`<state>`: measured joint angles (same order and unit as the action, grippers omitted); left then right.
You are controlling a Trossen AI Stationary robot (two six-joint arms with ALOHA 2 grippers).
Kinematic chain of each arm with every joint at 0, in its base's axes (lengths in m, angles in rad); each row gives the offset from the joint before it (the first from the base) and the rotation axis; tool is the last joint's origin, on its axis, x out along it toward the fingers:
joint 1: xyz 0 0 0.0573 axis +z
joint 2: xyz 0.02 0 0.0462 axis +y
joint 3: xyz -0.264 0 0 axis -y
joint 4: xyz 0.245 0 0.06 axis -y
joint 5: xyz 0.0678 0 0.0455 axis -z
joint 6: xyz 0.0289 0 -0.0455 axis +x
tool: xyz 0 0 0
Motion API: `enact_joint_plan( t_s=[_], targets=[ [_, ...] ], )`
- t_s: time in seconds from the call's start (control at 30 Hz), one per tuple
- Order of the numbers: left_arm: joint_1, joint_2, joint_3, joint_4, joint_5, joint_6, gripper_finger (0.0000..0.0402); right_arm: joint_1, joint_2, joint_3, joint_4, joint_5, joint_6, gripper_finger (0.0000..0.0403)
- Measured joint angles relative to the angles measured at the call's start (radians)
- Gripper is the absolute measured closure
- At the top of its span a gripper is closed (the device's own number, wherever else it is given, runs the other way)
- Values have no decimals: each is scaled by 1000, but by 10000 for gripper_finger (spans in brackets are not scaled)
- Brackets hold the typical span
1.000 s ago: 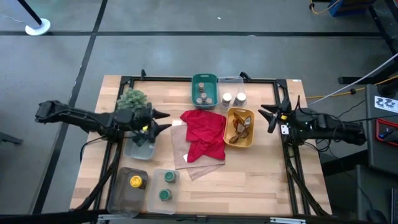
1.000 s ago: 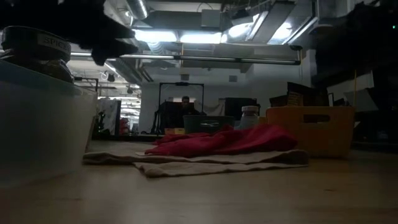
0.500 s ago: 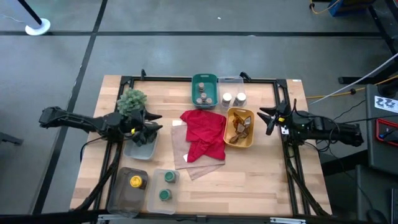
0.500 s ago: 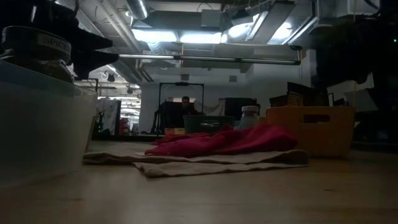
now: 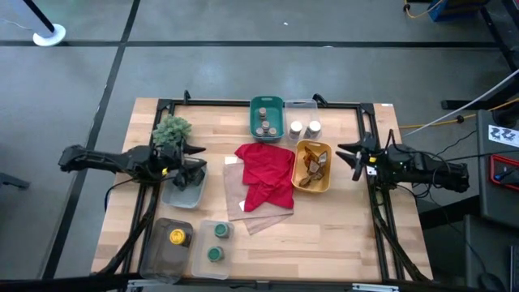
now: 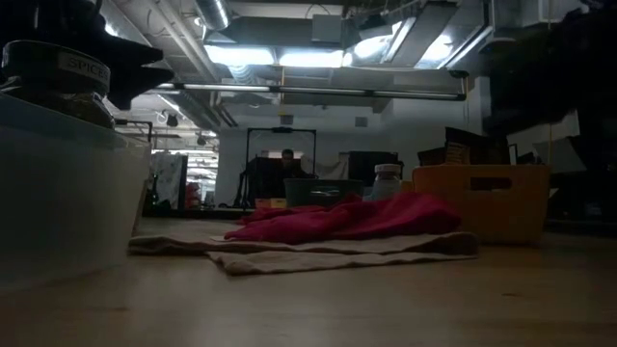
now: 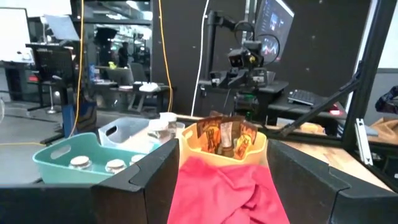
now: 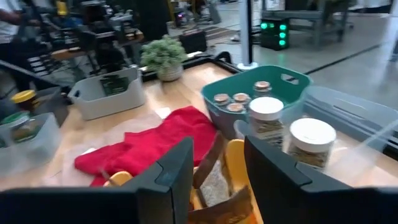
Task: Sort spices by type
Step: Return to Home Position
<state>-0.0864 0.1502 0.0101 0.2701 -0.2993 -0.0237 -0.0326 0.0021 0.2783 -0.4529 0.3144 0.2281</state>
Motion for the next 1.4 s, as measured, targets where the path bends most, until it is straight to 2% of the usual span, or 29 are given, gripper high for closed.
enact_joint_plan(
  t_s=[0.2, 0.37, 0.57, 0.8, 1.1, 1.4],
  targets=[
    [0, -88, 0, -95, 0, -5, 174, 0, 0, 0, 12, -65, -27, 260],
    [0, -148, 0, -157, 0, -6, 174, 0, 0, 0, 12, -65, -28, 260],
    [0, -147, 0, -184, 0, 4, 174, 0, 0, 0, 9, -68, -28, 260],
    [0, -143, 0, -216, 0, -29, 174, 0, 0, 0, 9, -149, -26, 260],
    [1, -140, 0, -217, 0, 6, 174, 0, 0, 0, 22, -142, 35, 260],
    [1, -140, -1, -217, 0, 26, 174, 0, 0, 0, 16, -150, 27, 260]
  ],
)
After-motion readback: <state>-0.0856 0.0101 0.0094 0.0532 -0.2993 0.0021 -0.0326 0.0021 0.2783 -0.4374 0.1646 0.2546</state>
